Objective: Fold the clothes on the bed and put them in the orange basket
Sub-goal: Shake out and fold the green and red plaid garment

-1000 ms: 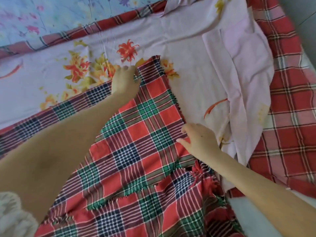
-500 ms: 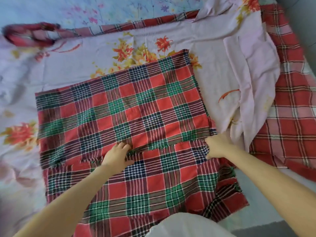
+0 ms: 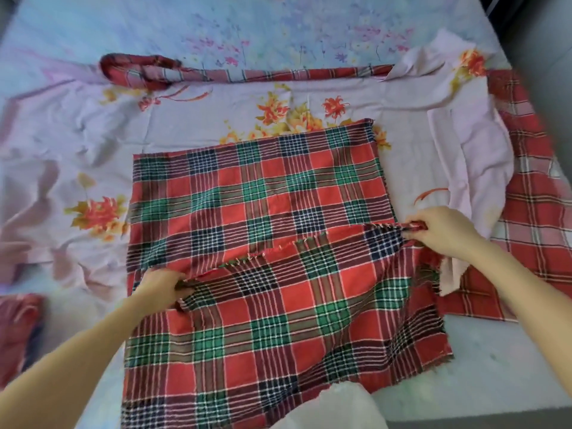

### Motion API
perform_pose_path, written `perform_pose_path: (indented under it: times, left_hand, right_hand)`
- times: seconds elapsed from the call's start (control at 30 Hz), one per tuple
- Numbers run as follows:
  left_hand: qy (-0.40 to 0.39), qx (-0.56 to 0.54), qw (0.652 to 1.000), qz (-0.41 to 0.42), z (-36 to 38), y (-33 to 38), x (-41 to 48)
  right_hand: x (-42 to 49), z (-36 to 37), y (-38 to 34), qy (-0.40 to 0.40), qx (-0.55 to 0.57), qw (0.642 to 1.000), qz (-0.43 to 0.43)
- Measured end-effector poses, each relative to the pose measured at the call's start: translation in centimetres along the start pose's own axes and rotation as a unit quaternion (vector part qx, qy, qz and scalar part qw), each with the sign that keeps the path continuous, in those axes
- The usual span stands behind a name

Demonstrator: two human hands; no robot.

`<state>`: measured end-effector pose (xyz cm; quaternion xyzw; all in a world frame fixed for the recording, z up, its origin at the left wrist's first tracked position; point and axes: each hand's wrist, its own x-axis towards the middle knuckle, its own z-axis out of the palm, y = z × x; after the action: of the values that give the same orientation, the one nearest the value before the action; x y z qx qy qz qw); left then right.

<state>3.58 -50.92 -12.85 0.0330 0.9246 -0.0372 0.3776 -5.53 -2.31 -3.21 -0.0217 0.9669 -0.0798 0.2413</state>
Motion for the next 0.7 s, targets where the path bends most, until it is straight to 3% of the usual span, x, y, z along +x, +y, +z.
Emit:
perform_pose_path:
  times: [0.1,0.23,0.37,0.47,0.57,0.7]
  left_hand:
    - [0.067,-0.153,0.986,-0.018,-2.9,-4.7,-0.4]
    - [0.161,-0.157,0.974,-0.016,-9.4,-7.7,0.4]
    - [0.045,-0.106,0.993,-0.028,-15.1,-8.5,2.7]
    - [-0.053,0.071,0.996,-0.029,-16.4,-9.7,5.5]
    - [-0.075,0.186,0.977,-0.071,-15.9,-12.6,8.9]
    - [-0.095,0.215,0.962,-0.136,-15.1,-15.0,11.7]
  right_hand:
    - [2.5,-2.9,-1.5,0.014,-0.01,1.0,-0.008]
    - [7.3,-7.6,-3.2,0.077,0.007,0.997,-0.013]
    - [14.1,-9.3,-3.5,0.06,-0.002,0.998,0.004]
    - [18.6,-8.3,-3.9,0.023,-0.012,1.0,0.008]
    - [21.9,-6.6,-4.5,0.002,-0.017,1.0,0.006]
    - [25.6,-4.3,-4.4,-0.026,-0.028,0.999,0.02]
